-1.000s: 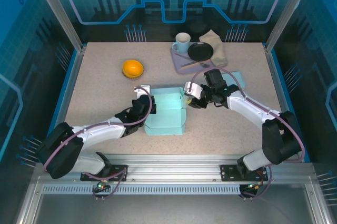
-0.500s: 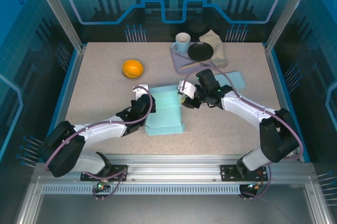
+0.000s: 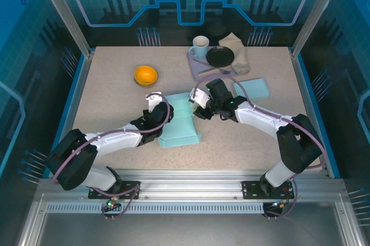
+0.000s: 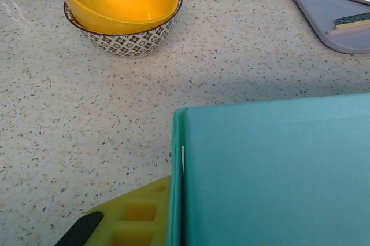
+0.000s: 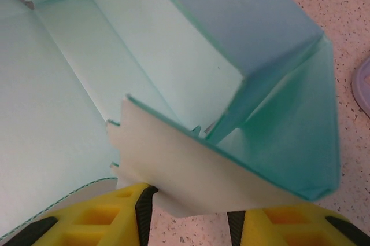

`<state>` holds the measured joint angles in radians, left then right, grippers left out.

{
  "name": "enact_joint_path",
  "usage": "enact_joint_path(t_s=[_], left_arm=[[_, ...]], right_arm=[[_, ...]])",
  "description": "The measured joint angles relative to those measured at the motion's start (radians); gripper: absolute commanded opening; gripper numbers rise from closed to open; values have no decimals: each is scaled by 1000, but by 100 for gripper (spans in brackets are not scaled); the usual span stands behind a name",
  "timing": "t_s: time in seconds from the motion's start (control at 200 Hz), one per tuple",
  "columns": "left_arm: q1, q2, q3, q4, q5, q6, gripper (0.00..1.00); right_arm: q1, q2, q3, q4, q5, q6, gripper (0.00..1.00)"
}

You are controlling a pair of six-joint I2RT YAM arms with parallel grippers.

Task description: Fold the paper box

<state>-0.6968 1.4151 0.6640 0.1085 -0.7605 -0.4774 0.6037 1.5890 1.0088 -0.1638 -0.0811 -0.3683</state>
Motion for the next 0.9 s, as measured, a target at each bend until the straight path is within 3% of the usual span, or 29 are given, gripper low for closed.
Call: enact_joint_path(t_s=[0.435,0.765,0.9], left_arm=[[-15,18,1,9,-8,-14,13],[-42,18,-15,48,-3,-10,13],[-47,20,-15,54,-4,-11,13]], right_arm=[[-1,34,18,15,23,118,40],[0,96,64,7,198,259,32],[2,96,55,38,186,272,33]])
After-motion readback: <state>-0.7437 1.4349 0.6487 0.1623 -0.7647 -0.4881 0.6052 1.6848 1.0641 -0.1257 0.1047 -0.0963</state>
